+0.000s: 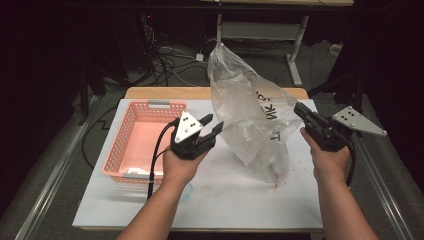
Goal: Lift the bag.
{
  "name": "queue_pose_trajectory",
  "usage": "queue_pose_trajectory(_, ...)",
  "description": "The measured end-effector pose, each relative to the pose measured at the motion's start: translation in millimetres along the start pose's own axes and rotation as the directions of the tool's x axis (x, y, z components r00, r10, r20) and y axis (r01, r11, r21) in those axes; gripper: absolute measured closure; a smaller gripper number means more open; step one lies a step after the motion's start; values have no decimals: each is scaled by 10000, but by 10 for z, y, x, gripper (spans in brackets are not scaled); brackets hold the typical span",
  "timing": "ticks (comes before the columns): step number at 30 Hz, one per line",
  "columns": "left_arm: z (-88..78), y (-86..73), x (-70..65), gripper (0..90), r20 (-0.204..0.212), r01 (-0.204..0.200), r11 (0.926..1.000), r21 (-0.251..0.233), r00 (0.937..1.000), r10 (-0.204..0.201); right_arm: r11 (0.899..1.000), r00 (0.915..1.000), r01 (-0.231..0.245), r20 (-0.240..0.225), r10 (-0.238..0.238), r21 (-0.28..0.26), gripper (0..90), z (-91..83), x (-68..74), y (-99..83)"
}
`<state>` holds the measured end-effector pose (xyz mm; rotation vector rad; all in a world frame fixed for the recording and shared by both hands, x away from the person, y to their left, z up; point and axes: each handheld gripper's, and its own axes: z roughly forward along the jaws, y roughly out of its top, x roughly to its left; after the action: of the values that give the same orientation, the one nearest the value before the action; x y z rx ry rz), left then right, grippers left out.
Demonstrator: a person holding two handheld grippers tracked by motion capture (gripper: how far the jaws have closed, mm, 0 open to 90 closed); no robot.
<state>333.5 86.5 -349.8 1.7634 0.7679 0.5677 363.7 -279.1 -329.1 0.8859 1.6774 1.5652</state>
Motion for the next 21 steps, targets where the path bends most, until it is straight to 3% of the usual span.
queue_pose_trajectory(5, -131, -283, 12, 459, 218, 511, 9975, 486, 9984, -522, 9996, 9991, 87, -403, -98, -263, 730, -176, 51, 64)
queue_pose_trajectory(7, -134, -367, 19, 419, 120, 483, 9962, 719, 9987, -493, 9989, 9986, 111, -520, -134, -453, 696, -272, 72, 100)
queue_pose_trajectory(9, -148, -430, 14, 394, 197, 685, 9957, 620, 9974, -699, 9981, 9985, 130, -523, -161, -596, 666, -366, 94, 127)
queue_pose_trajectory(14, -291, -470, -4, 343, 177, 732, 9970, 246, 9971, -736, 9962, 9980, 125, -606, -177, -858, 601, -582, 95, 171)
queue_pose_trajectory(17, -440, -472, -20, 298, 185, 844, 9964, 18, 9963, -844, 9980, 9980, 180, -599, -217, -612, 568, -629, 98, 114)
queue_pose_trajectory(21, -587, -549, 14, 237, 21, 713, 9971, 253, 9974, -714, 9997, 9986, 149, -520, -138, 214, 474, -594, 82, -126)
